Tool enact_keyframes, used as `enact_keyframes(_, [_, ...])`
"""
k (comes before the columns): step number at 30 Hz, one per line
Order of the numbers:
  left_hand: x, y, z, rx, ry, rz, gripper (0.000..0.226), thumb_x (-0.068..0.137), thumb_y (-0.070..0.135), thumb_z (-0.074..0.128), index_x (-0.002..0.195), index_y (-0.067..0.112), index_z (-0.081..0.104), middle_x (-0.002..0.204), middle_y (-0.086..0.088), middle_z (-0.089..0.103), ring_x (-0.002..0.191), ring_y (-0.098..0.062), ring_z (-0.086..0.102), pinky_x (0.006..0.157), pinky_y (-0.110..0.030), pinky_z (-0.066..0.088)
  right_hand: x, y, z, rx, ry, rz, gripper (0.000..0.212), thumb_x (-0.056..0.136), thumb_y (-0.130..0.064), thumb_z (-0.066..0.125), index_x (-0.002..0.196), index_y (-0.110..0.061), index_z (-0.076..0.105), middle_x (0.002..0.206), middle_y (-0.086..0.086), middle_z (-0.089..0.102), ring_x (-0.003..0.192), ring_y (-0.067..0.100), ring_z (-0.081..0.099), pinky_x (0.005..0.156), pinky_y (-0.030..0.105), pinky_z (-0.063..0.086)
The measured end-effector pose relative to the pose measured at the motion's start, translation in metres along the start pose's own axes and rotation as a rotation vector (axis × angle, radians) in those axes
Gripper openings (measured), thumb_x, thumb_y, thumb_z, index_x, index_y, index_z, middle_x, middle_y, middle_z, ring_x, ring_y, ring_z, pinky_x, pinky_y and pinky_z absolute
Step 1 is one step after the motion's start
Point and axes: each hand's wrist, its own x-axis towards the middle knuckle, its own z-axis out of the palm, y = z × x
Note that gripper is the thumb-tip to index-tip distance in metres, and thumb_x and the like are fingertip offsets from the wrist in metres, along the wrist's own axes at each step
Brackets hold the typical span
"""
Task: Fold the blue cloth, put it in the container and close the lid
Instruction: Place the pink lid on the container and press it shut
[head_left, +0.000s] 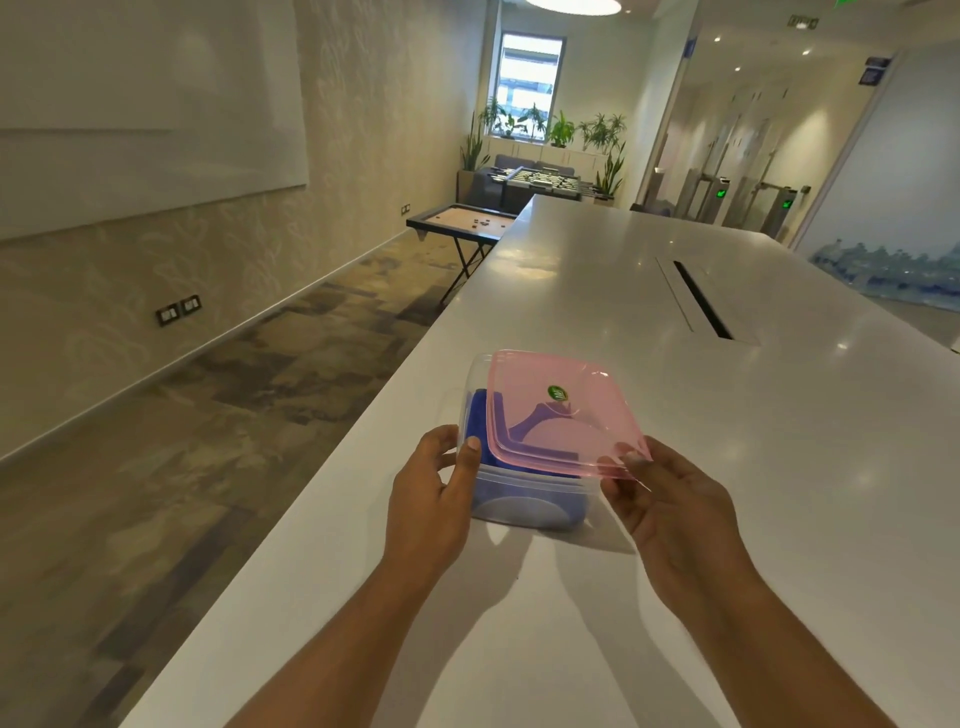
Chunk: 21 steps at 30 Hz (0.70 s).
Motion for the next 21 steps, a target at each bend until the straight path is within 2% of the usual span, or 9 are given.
enact_keyframes(3, [-0.002,0.004,-0.001,0.022,0.023,0.021,0.066,0.078,0.063,0.041,0.132,0.026,0.049,0.134,0.003,0.058,0.104,-0.009,0.057,0.080,-0.019,0.048,0.002,0.004,0.002,-0.013,-0.020,-0.001,0.021,0.089,-0.009,0.065,0.109,-0.007,0.067,0.103,0.017,0.074,0.087,0.028,0.073,0.070,0.031,0.061])
enact_keyframes(6, [-0.003,0.006,-0.002,0.007,-0.019,0.037,0.076,0.073,0.073,0.044,0.134,0.027,0.048,0.135,0.003,0.058,0.109,-0.015,0.060,0.087,-0.029,0.054,0.004,0.010,0.004,-0.071,-0.019,-0.028,0.023,0.087,-0.011,0.067,0.110,-0.011,0.069,0.101,0.012,0.076,0.092,0.029,0.073,0.073,0.031,0.061])
enact_keyframes(10, [-0.003,0.008,-0.002,-0.002,-0.034,0.066,0.074,0.071,0.073,0.049,0.134,0.033,0.047,0.134,0.007,0.058,0.110,-0.017,0.062,0.089,-0.040,0.058,0.009,0.010,0.003,-0.206,-0.010,-0.038,0.039,0.084,-0.018,0.072,0.121,-0.016,0.065,0.103,0.007,0.076,0.092,0.026,0.074,0.076,0.033,0.061])
enact_keyframes(13, [-0.004,0.008,-0.002,-0.002,-0.028,0.094,0.067,0.070,0.077,0.047,0.126,0.041,0.051,0.132,0.010,0.059,0.109,-0.017,0.063,0.086,-0.041,0.059,0.013,0.006,0.000,-0.268,-0.003,-0.022,0.046,0.081,-0.022,0.074,0.126,-0.018,0.063,0.099,0.007,0.076,0.082,0.022,0.073,0.075,0.034,0.059])
enact_keyframes(16, [-0.003,0.007,-0.002,0.010,-0.018,0.101,0.063,0.072,0.075,0.046,0.126,0.043,0.051,0.132,0.011,0.059,0.109,-0.017,0.063,0.086,-0.038,0.059,0.017,0.004,-0.002,-0.354,0.031,-0.061,0.045,0.081,-0.024,0.074,0.125,-0.016,0.065,0.097,0.007,0.072,0.071,0.020,0.060,0.068,0.031,0.052])
enact_keyframes(18, [-0.004,0.006,-0.001,0.020,-0.017,0.113,0.062,0.075,0.072,0.046,0.128,0.040,0.052,0.133,0.010,0.059,0.110,-0.017,0.063,0.086,-0.036,0.059,0.021,0.005,-0.004,-0.378,0.027,-0.073,0.044,0.082,-0.024,0.074,0.124,-0.015,0.066,0.100,0.007,0.072,0.072,0.019,0.058,0.068,0.030,0.050])
enact_keyframes(21, [-0.004,0.007,-0.001,0.046,-0.019,0.145,0.056,0.081,0.064,0.047,0.130,0.037,0.053,0.136,0.009,0.058,0.114,-0.015,0.061,0.087,-0.032,0.058,0.024,0.010,-0.007,-0.419,0.016,-0.066,0.044,0.082,-0.025,0.073,0.124,-0.015,0.065,0.111,0.008,0.071,0.085,0.023,0.064,0.073,0.032,0.053])
